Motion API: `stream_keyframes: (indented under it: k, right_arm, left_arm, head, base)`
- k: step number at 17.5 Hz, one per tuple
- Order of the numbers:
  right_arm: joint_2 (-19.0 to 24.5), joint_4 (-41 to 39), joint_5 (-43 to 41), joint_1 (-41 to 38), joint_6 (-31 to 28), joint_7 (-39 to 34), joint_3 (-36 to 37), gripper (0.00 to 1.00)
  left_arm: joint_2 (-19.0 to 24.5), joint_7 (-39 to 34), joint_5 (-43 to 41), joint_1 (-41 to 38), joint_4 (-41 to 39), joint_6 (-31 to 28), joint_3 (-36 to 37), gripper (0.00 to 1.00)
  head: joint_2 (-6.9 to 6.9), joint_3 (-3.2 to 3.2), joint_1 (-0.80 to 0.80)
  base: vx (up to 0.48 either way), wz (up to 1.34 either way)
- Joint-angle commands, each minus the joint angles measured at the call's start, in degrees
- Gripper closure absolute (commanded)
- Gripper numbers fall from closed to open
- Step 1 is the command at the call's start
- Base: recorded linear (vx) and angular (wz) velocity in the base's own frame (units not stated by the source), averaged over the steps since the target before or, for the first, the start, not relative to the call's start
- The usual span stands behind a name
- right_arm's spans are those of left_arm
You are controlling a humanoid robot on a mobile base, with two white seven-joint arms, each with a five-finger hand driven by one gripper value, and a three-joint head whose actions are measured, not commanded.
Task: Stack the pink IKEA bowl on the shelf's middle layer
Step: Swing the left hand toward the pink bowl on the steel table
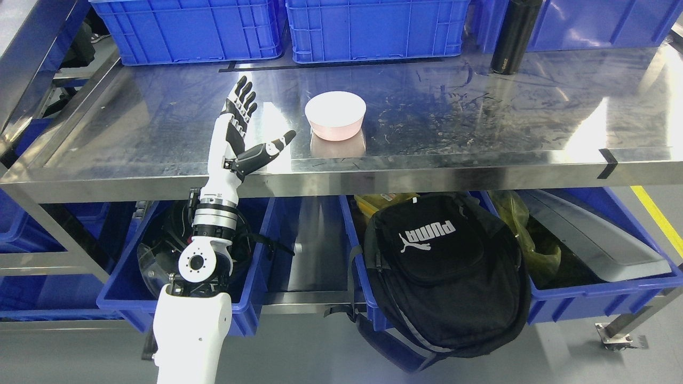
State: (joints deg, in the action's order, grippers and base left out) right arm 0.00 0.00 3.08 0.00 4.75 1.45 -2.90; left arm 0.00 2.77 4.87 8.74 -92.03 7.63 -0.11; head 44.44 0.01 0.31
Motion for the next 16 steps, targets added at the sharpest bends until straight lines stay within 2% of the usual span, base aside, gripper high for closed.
stream_keyframes:
  k: [1, 3, 6, 7, 9, 13, 16]
  right_arm:
    - [-1.0, -1.0, 0.0, -1.3, 0.0, 0.0, 0.0, 0.0]
    - [-1.0, -1.0, 0.0, -1.3, 0.0, 0.0, 0.0, 0.0]
    - [-1.0, -1.0, 0.0, -1.3, 0.0, 0.0, 0.0, 0.0]
    - [-1.0, -1.0, 0.0, -1.3, 0.0, 0.0, 0.0, 0.0]
    - [-1.0, -1.0, 0.0, -1.3, 0.0, 0.0, 0.0, 0.0]
    - [-1.0, -1.0, 0.0, -1.3, 0.0, 0.0, 0.0, 0.0]
    - [-1.0, -1.0, 0.0, -1.3, 0.0, 0.0, 0.0, 0.0]
  left_arm:
    - [1.0, 0.0, 0.0, 0.1, -0.1, 0.2, 0.2, 0.0]
    - [1.0, 0.5, 0.0, 1.0, -0.1, 0.4, 0.2, 0.0]
    - [1.4, 6.6, -0.8, 5.3, 0.0, -0.4, -0.9, 0.0]
    - [5.2, 9.4, -2.9, 6.6, 0.2, -1.2, -0.9, 0.0]
    - [11.6, 13.6, -13.6, 9.8, 1.0, -2.4, -0.4, 0.0]
    - [18.9, 23.9, -28.7, 16.1, 0.8, -2.4, 1.5, 0.0]
    - [22.8, 36.7, -42.4, 22.4, 0.5, -2.4, 6.2, 0.0]
  head:
    - [0.0, 0.0, 0.0]
    - [0.0, 0.0, 0.0]
    - [0.0, 0.0, 0.0]
    - [0.0, 0.0, 0.0]
    - [0.0, 0.0, 0.0]
    - [0.0, 0.0, 0.0]
    - [0.0, 0.0, 0.0]
  base:
    - [0.0, 0.0]
    - [0.0, 0.0]
    - [0.0, 0.0]
    - [0.0, 0.0]
    - [0.0, 0.0]
    - [0.0, 0.0]
    - [0.0, 0.0]
